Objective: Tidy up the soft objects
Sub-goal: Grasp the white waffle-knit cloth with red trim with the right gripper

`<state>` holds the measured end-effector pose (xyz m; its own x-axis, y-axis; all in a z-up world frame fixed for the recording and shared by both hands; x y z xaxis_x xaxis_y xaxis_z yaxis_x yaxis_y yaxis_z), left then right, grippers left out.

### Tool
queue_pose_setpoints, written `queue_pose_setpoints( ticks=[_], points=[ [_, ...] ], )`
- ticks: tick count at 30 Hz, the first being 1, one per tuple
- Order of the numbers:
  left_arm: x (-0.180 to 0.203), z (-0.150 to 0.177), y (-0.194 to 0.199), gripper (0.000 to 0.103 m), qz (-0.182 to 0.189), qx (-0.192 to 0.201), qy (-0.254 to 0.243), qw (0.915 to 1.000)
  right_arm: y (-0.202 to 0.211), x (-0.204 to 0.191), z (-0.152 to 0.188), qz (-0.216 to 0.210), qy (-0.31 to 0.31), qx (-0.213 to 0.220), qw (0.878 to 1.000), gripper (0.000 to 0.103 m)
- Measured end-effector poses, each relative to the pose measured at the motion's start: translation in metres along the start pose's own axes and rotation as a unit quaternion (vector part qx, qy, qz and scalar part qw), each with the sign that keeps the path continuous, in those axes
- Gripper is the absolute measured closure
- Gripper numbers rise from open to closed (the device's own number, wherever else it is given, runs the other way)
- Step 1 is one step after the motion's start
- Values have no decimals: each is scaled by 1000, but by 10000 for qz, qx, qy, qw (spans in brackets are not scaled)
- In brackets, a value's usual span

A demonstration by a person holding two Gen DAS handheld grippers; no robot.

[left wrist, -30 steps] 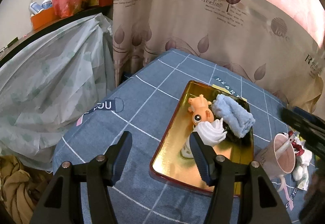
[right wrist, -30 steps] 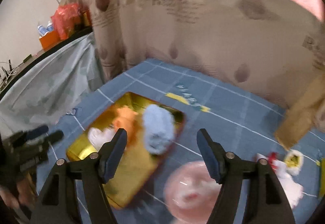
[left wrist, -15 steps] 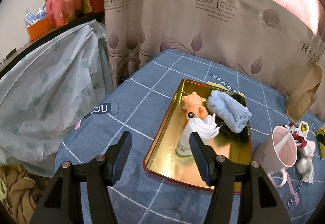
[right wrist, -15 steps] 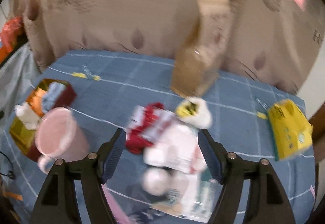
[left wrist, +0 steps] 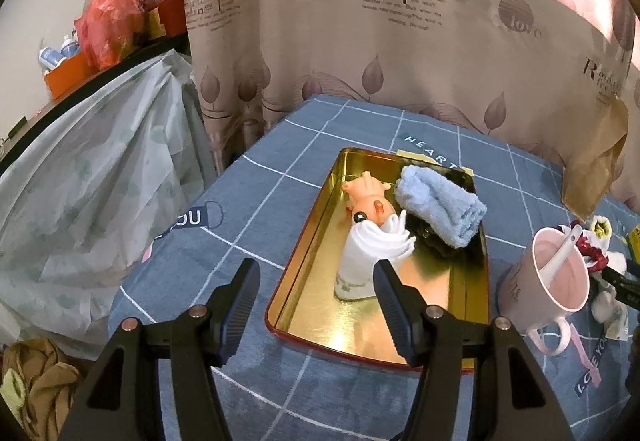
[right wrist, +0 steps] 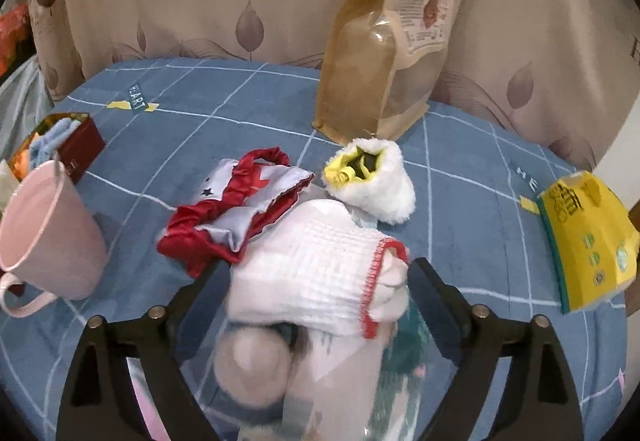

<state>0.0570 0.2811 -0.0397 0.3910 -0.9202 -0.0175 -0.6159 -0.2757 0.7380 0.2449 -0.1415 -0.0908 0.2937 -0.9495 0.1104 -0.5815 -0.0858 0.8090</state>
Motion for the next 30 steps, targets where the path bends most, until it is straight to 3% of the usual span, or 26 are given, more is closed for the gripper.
queue_pose_setpoints(
  ticks=[5, 7, 13, 22, 30],
  points=[
    [4, 2, -2, 43, 16, -60, -19, 10000, -22, -1, -7, 8, 93, -20, 10000, 19],
    [6, 4, -3, 43, 0, -117, -54, 9999, -25, -1, -8, -71, 62, -24, 10000, 38],
    [14, 8, 3, 43, 13, -152, -196, 9997, -15, 6, -13, -321, -286, 171, 9989, 60],
    [58, 1, 23, 43, 407, -1, -556, 9976, 14, 24, -12, -486, -486, 409, 9968, 70],
    [128, -7, 44, 43, 998, 149, -1073, 9891, 46, 81, -1, -198, -951, 704, 9928, 71]
  ],
)
Point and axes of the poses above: each gripper's, at about its wrist camera, not at the fingertips, and y roughly against the way its jaws point, x to its right, z to its underside, the point moved 8 cm from there along -y, roughly the way its jaws point, and after that the axes turned 1 degree about -x, right-handed, at the moved point
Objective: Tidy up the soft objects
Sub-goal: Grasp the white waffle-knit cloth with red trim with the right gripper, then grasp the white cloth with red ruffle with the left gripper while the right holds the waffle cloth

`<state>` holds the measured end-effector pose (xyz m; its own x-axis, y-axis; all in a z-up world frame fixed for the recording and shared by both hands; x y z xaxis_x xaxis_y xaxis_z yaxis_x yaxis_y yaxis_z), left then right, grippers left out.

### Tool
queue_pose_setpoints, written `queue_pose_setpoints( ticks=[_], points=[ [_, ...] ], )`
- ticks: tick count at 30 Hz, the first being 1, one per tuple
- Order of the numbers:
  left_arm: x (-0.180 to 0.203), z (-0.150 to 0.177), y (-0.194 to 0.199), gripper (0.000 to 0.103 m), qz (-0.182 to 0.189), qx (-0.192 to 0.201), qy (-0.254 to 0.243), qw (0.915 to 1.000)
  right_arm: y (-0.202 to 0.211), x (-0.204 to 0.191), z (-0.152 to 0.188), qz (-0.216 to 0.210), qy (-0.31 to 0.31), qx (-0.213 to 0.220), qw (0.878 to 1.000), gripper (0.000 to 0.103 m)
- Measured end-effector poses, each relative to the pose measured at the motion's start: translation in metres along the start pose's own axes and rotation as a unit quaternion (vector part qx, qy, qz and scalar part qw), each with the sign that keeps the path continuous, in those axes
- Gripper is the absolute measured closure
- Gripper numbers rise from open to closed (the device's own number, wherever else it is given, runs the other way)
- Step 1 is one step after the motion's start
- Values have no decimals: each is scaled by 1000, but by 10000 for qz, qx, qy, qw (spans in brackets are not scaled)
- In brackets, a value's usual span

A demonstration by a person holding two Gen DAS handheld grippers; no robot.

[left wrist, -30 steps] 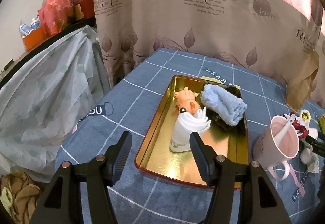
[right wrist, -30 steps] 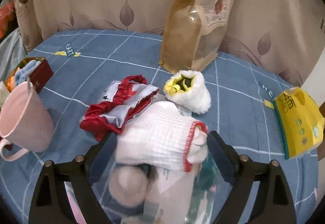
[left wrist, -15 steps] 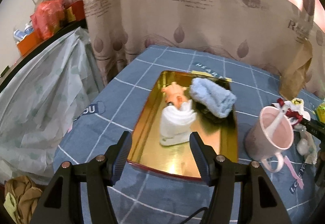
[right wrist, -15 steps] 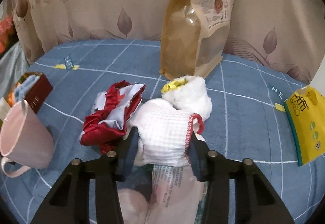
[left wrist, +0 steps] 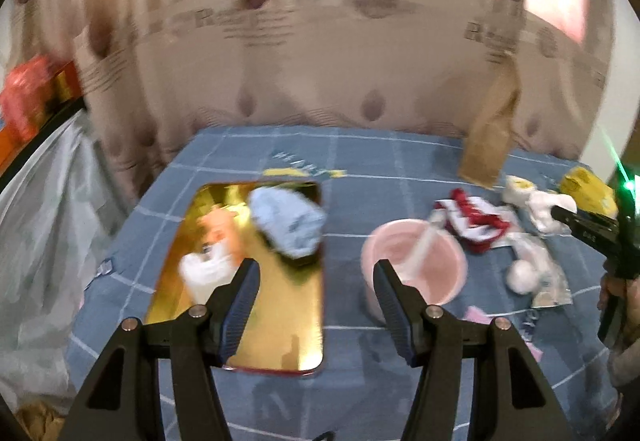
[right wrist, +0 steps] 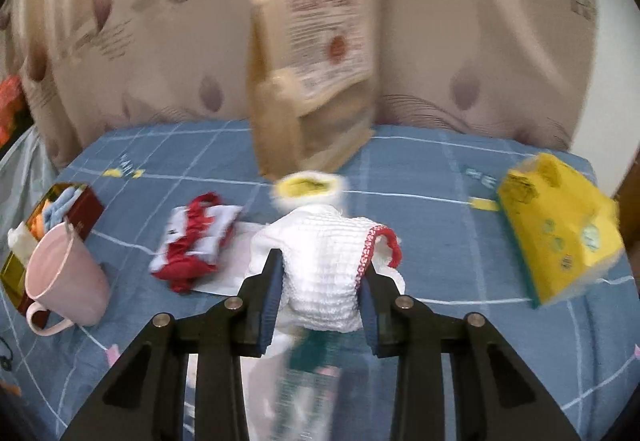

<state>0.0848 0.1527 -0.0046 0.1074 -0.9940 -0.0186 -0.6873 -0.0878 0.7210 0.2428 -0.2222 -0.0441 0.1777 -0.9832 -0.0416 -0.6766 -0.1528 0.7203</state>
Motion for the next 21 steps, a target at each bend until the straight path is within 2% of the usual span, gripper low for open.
queue_pose_setpoints(
  ticks=[4, 9, 14, 16, 18, 21],
  points=[
    [43, -11, 1, 43, 397, 34, -302, 9987, 7, 36, 11, 214, -227, -33, 9995, 71],
    [93, -21, 0, 43, 897, 6, -552, 9944, -1, 71, 39, 355, -350, -350, 9981, 68],
    [140, -29, -8, 43, 1155, -88, -859, 9895, -8, 87, 52, 244, -596, -409, 9971, 51],
    [153, -29, -10, 43, 1210, -137, -927, 9882, -8, 88, 53, 312, -611, -389, 9969, 35],
    [164, -30, -14, 43, 1268, -198, -972, 9870, -4, 90, 50, 380, -597, -260, 9972, 24],
    [177, -31, -21, 43, 1350, -314, -976, 9855, -7, 92, 44, 481, -577, -160, 9970, 20]
  ],
)
Point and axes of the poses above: each gripper's, at about its wrist camera, not at the fingertips, and y roughly against the way its jaws point, x to its right, z to its underside, the point moved 8 cm from there along -y, roughly the way its jaws point, and after that the axes turned 1 degree about -x, right-handed, at the moved point
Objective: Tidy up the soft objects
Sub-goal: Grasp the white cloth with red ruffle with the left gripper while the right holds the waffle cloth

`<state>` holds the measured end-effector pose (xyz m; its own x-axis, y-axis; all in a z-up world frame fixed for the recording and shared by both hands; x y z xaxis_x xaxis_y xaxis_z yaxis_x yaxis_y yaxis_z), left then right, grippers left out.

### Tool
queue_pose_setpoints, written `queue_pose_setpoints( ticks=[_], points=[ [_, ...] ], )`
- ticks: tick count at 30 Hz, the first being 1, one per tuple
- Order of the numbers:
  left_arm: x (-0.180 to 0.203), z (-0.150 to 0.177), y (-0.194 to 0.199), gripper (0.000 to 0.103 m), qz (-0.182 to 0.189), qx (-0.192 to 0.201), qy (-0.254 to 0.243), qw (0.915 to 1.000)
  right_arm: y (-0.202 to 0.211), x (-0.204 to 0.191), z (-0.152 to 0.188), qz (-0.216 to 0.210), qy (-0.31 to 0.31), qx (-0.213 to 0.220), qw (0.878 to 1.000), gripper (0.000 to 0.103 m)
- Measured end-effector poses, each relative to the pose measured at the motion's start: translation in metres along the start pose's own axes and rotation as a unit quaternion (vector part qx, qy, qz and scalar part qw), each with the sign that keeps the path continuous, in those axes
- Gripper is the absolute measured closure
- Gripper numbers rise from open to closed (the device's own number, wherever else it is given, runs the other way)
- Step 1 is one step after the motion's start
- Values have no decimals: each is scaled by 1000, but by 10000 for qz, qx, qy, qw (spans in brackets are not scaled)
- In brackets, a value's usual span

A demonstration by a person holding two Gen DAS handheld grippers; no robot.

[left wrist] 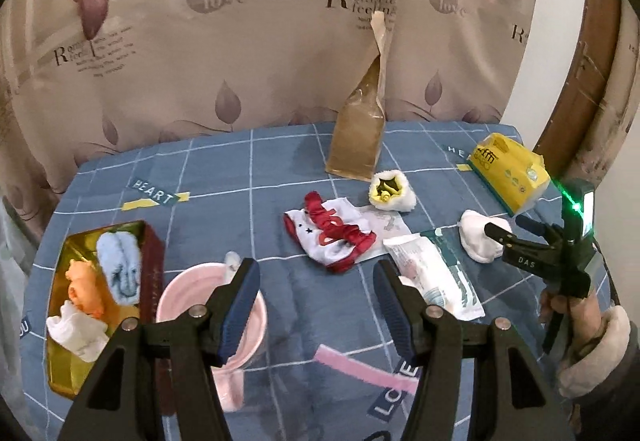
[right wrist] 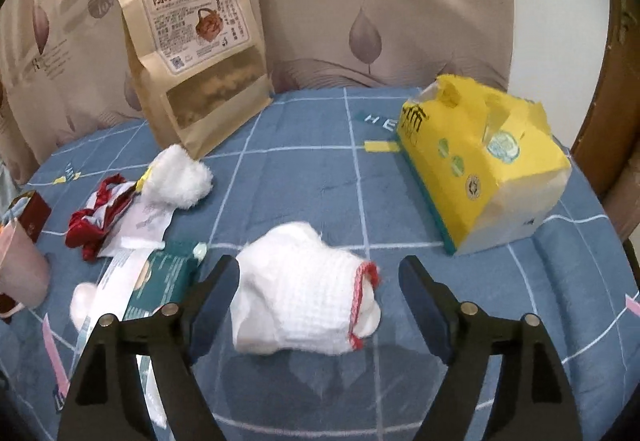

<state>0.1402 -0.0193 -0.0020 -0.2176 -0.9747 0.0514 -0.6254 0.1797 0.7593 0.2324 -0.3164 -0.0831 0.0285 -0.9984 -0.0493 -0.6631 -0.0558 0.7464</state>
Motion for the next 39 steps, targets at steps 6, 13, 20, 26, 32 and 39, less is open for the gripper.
queue_pose_setpoints(
  ticks=[6, 13, 20, 26, 32, 39],
  points=[
    [14, -7, -29, 43, 45, -244, 24, 9997, -33, -18, 13, 21, 242, -330, 9992, 23],
    [23, -10, -63, 43, 59, -565, 25, 9984, -35, -4, 12, -118, -8, -308, 9995, 60],
    [38, -18, -98, 43, 235, -882, 84, 9958, -37, 0, 12, -322, -178, -345, 9987, 59],
    [51, -29, -136, 42, 326, -1178, 106, 9924, -37, 1, 12, -298, -142, -348, 9988, 57],
    [47, -23, -177, 42, 70, -1507, 123, 9885, -37, 2, 12, -306, -143, -349, 9988, 57],
    [31, -7, -203, 62, -150, -1710, 284, 9847, -37, 1, 12, -328, -168, -352, 9987, 56]
  ],
)
Point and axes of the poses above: each gripper's, at about its wrist camera, not at the fingertips, and y roughly against the way its jaws point, x to its right, z to its underside, the point moved 8 cm from there along -y, roughly the way its jaws point, and after that the axes turned 1 degree about -x, right-handed, at the moved point
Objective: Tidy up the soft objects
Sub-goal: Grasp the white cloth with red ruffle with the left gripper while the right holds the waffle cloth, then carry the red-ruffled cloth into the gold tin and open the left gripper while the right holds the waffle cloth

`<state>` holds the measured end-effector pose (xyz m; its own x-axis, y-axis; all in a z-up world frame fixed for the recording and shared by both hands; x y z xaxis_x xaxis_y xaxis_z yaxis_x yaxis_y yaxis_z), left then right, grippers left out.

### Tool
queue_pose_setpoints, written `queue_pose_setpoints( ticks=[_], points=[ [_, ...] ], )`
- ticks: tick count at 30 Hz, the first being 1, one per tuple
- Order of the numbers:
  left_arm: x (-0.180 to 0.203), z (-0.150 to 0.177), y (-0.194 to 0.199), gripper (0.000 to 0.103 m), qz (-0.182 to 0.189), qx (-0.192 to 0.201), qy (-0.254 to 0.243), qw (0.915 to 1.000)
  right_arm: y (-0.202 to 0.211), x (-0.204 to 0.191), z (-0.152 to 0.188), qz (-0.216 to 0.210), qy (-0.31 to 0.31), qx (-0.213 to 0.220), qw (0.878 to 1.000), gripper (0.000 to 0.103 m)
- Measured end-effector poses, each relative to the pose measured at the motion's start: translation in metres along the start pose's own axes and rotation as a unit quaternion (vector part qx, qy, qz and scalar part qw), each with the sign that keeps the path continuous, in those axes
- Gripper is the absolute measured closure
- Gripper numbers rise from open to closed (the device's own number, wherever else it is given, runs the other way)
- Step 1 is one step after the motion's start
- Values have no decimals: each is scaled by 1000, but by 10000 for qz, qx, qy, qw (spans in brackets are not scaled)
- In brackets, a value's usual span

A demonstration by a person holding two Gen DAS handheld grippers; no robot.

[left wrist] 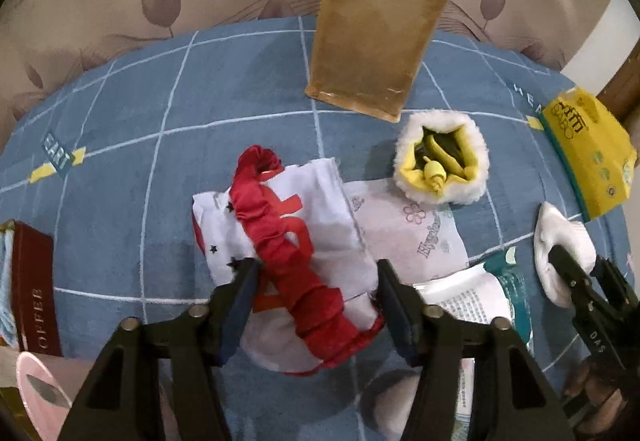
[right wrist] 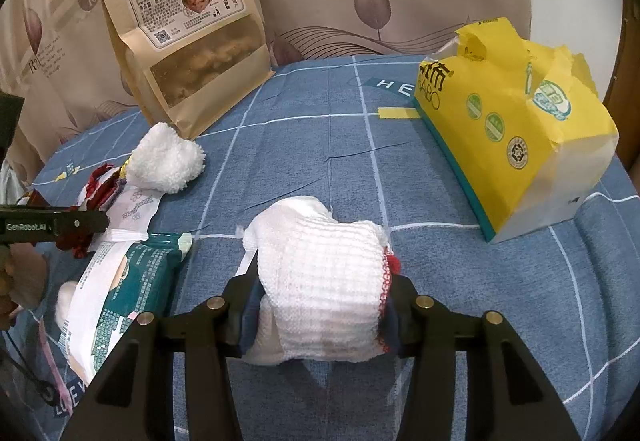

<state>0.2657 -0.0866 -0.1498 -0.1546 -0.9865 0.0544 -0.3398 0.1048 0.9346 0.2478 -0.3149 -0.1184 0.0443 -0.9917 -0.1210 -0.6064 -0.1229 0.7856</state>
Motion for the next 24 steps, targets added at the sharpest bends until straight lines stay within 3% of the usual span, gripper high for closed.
queue_pose_setpoints(
  ticks=[2, 6, 24],
  points=[
    [-3, 1, -3, 74, 77, 19, 84, 9999, 0, -1, 0, -2, 6, -5, 10000, 56],
    [-6, 3, 4, 81, 117, 65, 74, 9999, -1, -1, -1, 8, 14, -9, 10000, 55],
    [10, 10, 69, 82, 359, 489, -57, 9981, 0, -2, 0, 18, 6, -11, 10000, 55]
  ],
)
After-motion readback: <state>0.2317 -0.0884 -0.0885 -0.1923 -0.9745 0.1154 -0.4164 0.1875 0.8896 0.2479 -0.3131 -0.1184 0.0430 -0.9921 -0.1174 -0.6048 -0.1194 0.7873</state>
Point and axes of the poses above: each gripper's, at about its wrist camera, not at the fingertips, and y roughly against the way its jaws point, x to its right, z to its underside, the point moved 8 cm from there along -y, roughly the way its jaws point, and after that the axes turned 1 degree about -x, right-handed, at the moved point
